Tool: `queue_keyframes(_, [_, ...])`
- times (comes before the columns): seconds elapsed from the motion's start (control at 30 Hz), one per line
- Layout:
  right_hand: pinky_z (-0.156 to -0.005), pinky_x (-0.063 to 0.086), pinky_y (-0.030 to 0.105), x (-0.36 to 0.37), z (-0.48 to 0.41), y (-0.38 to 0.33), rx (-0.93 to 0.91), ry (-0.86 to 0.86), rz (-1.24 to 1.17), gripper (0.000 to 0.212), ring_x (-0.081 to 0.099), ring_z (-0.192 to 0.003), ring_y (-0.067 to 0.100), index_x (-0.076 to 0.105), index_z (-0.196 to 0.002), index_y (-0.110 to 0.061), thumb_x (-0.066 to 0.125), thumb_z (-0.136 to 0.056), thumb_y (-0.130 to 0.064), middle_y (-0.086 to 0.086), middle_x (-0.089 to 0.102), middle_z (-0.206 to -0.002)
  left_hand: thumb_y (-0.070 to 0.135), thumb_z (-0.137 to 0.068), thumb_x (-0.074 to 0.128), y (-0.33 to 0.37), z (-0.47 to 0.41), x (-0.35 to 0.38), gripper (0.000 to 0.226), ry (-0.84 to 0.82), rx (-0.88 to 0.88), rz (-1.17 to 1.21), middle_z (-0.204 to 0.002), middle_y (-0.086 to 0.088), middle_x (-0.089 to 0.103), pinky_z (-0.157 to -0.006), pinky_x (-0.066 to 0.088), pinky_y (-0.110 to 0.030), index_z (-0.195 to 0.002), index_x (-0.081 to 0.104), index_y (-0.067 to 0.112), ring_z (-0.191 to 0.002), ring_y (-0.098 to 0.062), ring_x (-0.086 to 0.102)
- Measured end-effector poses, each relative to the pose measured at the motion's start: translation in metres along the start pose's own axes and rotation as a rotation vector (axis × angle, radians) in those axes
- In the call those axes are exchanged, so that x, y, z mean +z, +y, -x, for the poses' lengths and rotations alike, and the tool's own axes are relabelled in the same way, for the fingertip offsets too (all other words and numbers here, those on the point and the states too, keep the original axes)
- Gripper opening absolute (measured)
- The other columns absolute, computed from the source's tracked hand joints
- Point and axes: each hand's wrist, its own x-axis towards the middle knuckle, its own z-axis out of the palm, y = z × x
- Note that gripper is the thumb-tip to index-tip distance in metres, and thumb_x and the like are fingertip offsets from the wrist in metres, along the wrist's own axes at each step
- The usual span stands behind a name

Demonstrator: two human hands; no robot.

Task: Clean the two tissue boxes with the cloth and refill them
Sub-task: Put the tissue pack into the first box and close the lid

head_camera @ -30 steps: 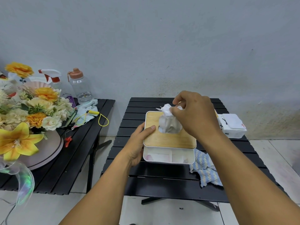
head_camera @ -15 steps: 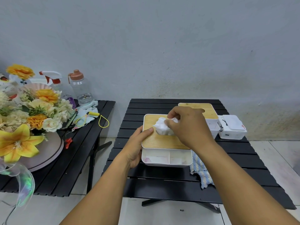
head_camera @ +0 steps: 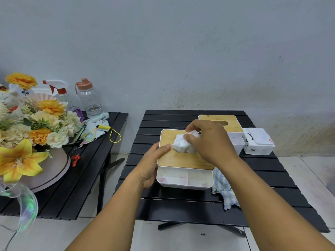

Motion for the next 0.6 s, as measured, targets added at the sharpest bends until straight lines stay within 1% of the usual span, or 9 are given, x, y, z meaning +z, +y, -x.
queue_keyframes(0.07, [-0.074,0.040,0.026,-0.002,0.001,0.000,0.011,-0.052,-0.010,0.027,0.056,-0.096,0.012,0.069,-0.106,-0.032,0.073,-0.083,-0.045,-0.013,0.062,-0.099,0.052,-0.074,0.081,0.000,-0.001,0.000,0.074,-0.002,0.001,0.004,-0.130,-0.016,0.071,-0.100,0.054,-0.051,-0.138,0.060,0.022,-0.127,-0.041,0.062])
queue_keyframes(0.13, [-0.079,0.043,0.028,-0.004,0.003,-0.003,0.003,-0.123,0.040,0.055,0.054,-0.100,0.011,0.063,-0.120,-0.035,0.078,-0.072,-0.057,-0.012,0.061,-0.105,0.052,-0.078,0.079,0.000,-0.001,0.001,0.071,-0.016,0.002,0.004,-0.132,-0.017,0.070,-0.105,0.050,-0.057,-0.139,0.060,0.022,-0.128,-0.043,0.061])
queue_keyframes(0.2, [-0.086,0.047,0.033,-0.006,0.004,-0.007,-0.013,-0.141,0.127,0.071,0.055,-0.107,0.013,0.055,-0.130,-0.039,0.075,-0.068,-0.067,-0.011,0.061,-0.114,0.055,-0.076,0.080,0.001,0.000,0.002,0.074,-0.023,-0.004,0.002,-0.133,-0.018,0.069,-0.108,0.047,-0.061,-0.139,0.060,0.023,-0.127,-0.043,0.062])
queue_keyframes(0.27, [-0.089,0.049,0.036,-0.009,0.005,-0.008,-0.006,-0.126,0.145,0.071,0.056,-0.109,0.013,0.054,-0.129,-0.041,0.068,-0.069,-0.076,-0.013,0.060,-0.117,0.058,-0.074,0.081,0.003,0.001,0.003,0.075,-0.037,-0.003,-0.011,-0.134,-0.017,0.069,-0.110,0.045,-0.063,-0.138,0.061,0.024,-0.127,-0.042,0.062])
queue_keyframes(0.33, [-0.088,0.049,0.038,-0.010,0.006,-0.007,0.010,-0.113,0.106,0.063,0.057,-0.105,0.012,0.059,-0.124,-0.041,0.059,-0.074,-0.079,-0.016,0.061,-0.114,0.062,-0.071,0.083,0.004,0.003,0.003,0.079,-0.054,-0.007,-0.019,-0.134,-0.016,0.069,-0.110,0.044,-0.065,-0.138,0.062,0.025,-0.128,-0.043,0.061])
queue_keyframes(0.4, [-0.088,0.050,0.040,-0.012,0.006,-0.003,0.033,-0.084,0.021,0.048,0.058,-0.102,0.013,0.064,-0.115,-0.037,0.049,-0.086,-0.072,-0.015,0.064,-0.109,0.065,-0.063,0.086,0.006,0.005,0.004,0.089,-0.059,-0.016,-0.022,-0.134,-0.016,0.069,-0.110,0.045,-0.063,-0.137,0.063,0.023,-0.128,-0.043,0.061])
queue_keyframes(0.47, [-0.087,0.046,0.038,-0.014,0.005,0.003,0.071,-0.017,-0.080,0.034,0.056,-0.103,0.016,0.068,-0.109,-0.031,0.043,-0.098,-0.050,-0.012,0.065,-0.106,0.065,-0.057,0.089,0.008,0.007,0.006,0.095,-0.046,-0.026,-0.006,-0.134,-0.016,0.069,-0.105,0.049,-0.059,-0.137,0.063,0.021,-0.124,-0.040,0.065])
queue_keyframes(0.53, [-0.084,0.041,0.034,-0.014,0.003,0.012,0.127,0.036,-0.091,0.030,0.054,-0.105,0.017,0.068,-0.111,-0.028,0.041,-0.100,-0.029,-0.011,0.060,-0.105,0.062,-0.060,0.086,0.010,0.009,0.006,0.092,-0.019,-0.031,0.024,-0.134,-0.016,0.068,-0.094,0.057,-0.050,-0.138,0.062,0.019,-0.114,-0.033,0.069])
queue_keyframes(0.6, [-0.089,0.043,0.035,-0.013,0.003,0.023,0.177,0.035,-0.086,0.030,0.055,-0.108,0.018,0.065,-0.117,-0.029,0.042,-0.098,-0.024,-0.010,0.057,-0.113,0.060,-0.063,0.081,0.011,0.010,0.006,0.089,0.000,-0.039,0.046,-0.135,-0.015,0.068,-0.088,0.058,-0.044,-0.139,0.061,0.018,-0.111,-0.030,0.069])
